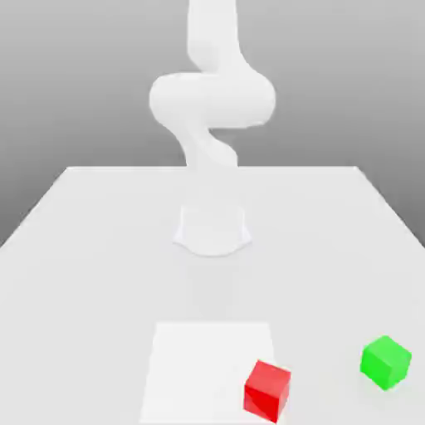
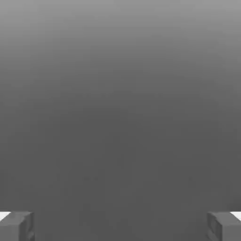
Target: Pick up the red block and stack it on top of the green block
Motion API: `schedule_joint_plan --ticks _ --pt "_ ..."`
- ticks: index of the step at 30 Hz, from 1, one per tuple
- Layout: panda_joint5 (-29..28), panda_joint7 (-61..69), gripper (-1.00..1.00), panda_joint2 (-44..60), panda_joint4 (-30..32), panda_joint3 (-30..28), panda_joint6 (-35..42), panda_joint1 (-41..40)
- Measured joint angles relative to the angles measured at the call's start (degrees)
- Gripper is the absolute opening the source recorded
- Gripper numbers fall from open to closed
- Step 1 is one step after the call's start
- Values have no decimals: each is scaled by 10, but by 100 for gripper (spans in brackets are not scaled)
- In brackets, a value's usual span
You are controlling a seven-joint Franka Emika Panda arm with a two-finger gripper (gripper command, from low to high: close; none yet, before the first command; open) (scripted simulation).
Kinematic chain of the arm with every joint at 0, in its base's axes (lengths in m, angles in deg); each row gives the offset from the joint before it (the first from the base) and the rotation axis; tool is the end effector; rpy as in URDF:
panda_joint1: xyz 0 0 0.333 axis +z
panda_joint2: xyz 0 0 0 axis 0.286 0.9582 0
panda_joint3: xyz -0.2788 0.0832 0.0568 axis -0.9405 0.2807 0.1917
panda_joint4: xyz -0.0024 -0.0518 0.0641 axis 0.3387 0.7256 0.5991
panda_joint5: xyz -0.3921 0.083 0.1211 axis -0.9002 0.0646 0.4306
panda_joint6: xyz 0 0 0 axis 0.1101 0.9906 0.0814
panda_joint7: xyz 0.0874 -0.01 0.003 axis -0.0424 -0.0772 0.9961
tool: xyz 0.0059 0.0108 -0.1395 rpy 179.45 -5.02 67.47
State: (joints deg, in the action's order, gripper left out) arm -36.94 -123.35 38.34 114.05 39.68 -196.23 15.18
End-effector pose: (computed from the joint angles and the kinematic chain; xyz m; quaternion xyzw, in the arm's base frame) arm 0.4418 0.0076 0.6325 -0.8518 0.3848 -0.3287 0.1352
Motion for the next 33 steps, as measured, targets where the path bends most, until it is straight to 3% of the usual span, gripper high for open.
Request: schedule_joint_plan --ticks 15,25,29,30,33 --pt "-57 -237 0 316 57 96 -118 -52" --pt "-60 -365 0 519 93 104 -202 -28" --pt "-91 -396 0 601 84 77 -265 -7" --pt "-98 -401 -100 620 81 69 -280 1" --pt "-98 -402 -100 620 81 69 -280 1"
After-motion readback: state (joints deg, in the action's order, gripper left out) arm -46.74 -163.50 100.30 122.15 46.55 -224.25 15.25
